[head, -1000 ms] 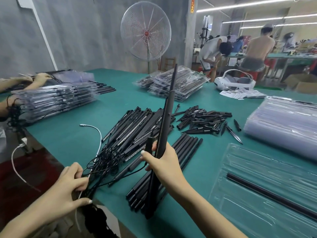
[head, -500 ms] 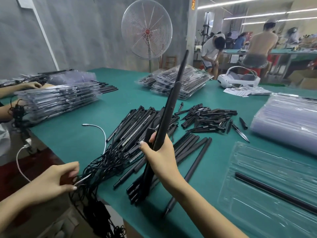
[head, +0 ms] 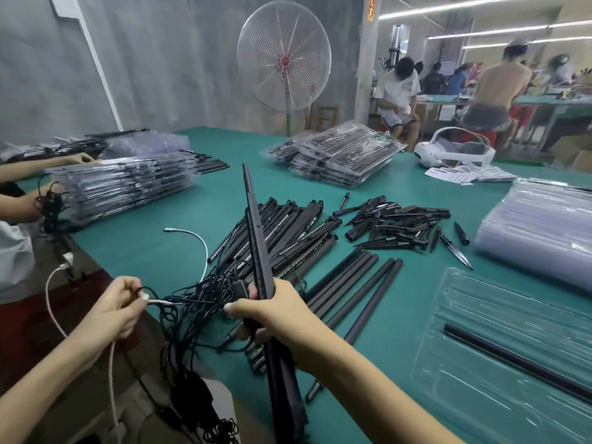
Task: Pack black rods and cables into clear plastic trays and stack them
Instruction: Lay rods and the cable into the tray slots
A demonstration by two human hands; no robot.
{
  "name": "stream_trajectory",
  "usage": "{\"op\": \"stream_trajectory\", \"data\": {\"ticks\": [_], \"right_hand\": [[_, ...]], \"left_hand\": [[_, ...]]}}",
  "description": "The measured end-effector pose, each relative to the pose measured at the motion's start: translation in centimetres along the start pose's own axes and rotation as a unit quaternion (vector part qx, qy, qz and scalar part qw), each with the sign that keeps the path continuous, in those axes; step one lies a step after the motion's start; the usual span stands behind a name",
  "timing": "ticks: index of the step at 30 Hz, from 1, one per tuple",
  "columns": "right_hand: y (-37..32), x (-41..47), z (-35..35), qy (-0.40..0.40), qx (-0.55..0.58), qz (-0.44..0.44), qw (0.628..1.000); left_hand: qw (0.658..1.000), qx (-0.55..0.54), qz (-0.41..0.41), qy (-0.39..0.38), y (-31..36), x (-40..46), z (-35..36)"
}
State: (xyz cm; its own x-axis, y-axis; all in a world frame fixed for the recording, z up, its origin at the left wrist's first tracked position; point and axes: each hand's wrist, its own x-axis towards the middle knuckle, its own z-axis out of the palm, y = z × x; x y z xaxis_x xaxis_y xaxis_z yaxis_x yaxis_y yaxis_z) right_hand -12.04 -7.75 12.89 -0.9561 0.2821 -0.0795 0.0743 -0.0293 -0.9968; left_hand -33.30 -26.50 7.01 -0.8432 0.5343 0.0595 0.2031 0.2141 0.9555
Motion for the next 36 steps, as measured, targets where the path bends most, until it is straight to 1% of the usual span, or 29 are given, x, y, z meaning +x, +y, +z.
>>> {"op": "stream_trajectory", "data": {"ticks": [2, 3, 4, 5, 7, 8, 10, 12, 13, 14, 15, 17, 18, 19, 20, 21, 22, 23, 25, 26, 28, 30, 33, 35, 36], "right_hand": [[-1.3, -0.7, -0.3, -0.051, 0.088, 0.005, 0.995], [-2.0, -0.9, -0.6, -0.058, 0.135, -0.011, 0.989], [-2.4, -0.8, -0.8, -0.038, 0.163, -0.041, 0.985], [-2.7, -0.5, -1.1, 0.002, 0.172, -0.076, 0.982], [-2.7, 0.2, -1.2, 0.075, 0.161, -0.131, 0.975], [-2.5, 0.4, -1.0, 0.092, 0.152, -0.141, 0.974], [-1.9, 0.7, -0.4, 0.096, 0.146, -0.142, 0.974], [-1.3, 0.8, -0.1, 0.089, 0.151, -0.135, 0.975], [-1.2, 0.8, -0.1, 0.087, 0.149, -0.134, 0.976], [-1.1, 0.7, -0.3, 0.088, 0.137, -0.132, 0.978], [-1.0, 0.6, -0.6, 0.090, 0.117, -0.126, 0.981], [-0.6, 0.2, -1.5, 0.092, 0.073, -0.106, 0.987], [-0.4, 0.0, -1.8, 0.092, 0.060, -0.097, 0.989], [-0.1, -0.1, -2.0, 0.093, 0.053, -0.092, 0.990], [0.2, -0.2, -2.1, 0.097, 0.048, -0.089, 0.990], [0.5, -0.2, -2.1, 0.100, 0.044, -0.088, 0.990], [0.7, -0.2, -1.9, 0.101, 0.042, -0.087, 0.990], [0.8, -0.1, -1.7, 0.100, 0.041, -0.085, 0.990], [1.0, 0.0, -1.2, 0.093, 0.033, -0.087, 0.991], [1.1, 0.1, -0.9, 0.089, 0.024, -0.089, 0.992], [1.2, 0.2, -0.5, 0.089, 0.001, -0.092, 0.992], [1.4, 0.4, -0.4, 0.094, -0.019, -0.093, 0.991], [1.8, 0.5, -0.3, 0.095, -0.043, -0.086, 0.991], [2.2, 0.5, -0.2, 0.092, -0.058, -0.083, 0.991], [2.4, 0.5, 0.0, 0.090, -0.062, -0.082, 0.991]], "left_hand": [[0.998, 0.063, 0.015, 0.000, 0.2, -0.3, 0.1], [0.996, 0.090, 0.022, -0.010, 0.1, -0.6, 0.0], [0.993, 0.110, 0.019, -0.028, 0.2, -1.0, 0.0], [0.991, 0.122, 0.013, -0.053, 0.6, -1.4, 0.2], [0.980, 0.180, 0.013, -0.089, 1.7, -2.1, 1.3], [0.966, 0.241, 0.028, -0.089, 2.2, -2.4, 1.9], [0.927, 0.366, 0.049, -0.069, 2.8, -2.7, 3.5], [0.861, 0.497, 0.061, -0.088, 3.2, -2.6, 5.2], [0.837, 0.533, 0.067, -0.106, 3.1, -2.4, 5.5], [0.830, 0.540, 0.070, -0.124, 2.9, -2.2, 5.4], [0.838, 0.521, 0.073, -0.146, 2.9, -2.1, 4.9], [0.864, 0.458, 0.099, -0.185, 3.0, -2.5, 3.4], [0.871, 0.440, 0.128, -0.175, 2.8, -3.0, 2.7], [0.871, 0.439, 0.168, -0.140, 2.6, -3.7, 2.2], [0.862, 0.453, 0.208, -0.090, 2.5, -4.4, 2.1], [0.855, 0.462, 0.232, -0.047, 2.3, -5.2, 2.4], [0.854, 0.465, 0.233, -0.019, 2.0, -6.1, 2.8], [0.859, 0.465, 0.216, -0.004, 1.7, -6.8, 3.3], [0.867, 0.467, 0.172, 0.002, 1.0, -8.1, 4.1], [0.865, 0.472, 0.170, 0.005, 0.6, -8.5, 4.3], [0.857, 0.478, 0.191, 0.022, -0.1, -8.6, 4.3], [0.864, 0.479, 0.155, 0.026, 0.1, -8.4, 4.0], [0.877, 0.465, 0.116, 0.010, 0.2, -7.1, 2.9], [0.883, 0.458, 0.094, 0.034, 0.4, -5.9, 1.9], [0.878, 0.468, 0.088, 0.052, 0.5, -5.3, 1.4]]}}
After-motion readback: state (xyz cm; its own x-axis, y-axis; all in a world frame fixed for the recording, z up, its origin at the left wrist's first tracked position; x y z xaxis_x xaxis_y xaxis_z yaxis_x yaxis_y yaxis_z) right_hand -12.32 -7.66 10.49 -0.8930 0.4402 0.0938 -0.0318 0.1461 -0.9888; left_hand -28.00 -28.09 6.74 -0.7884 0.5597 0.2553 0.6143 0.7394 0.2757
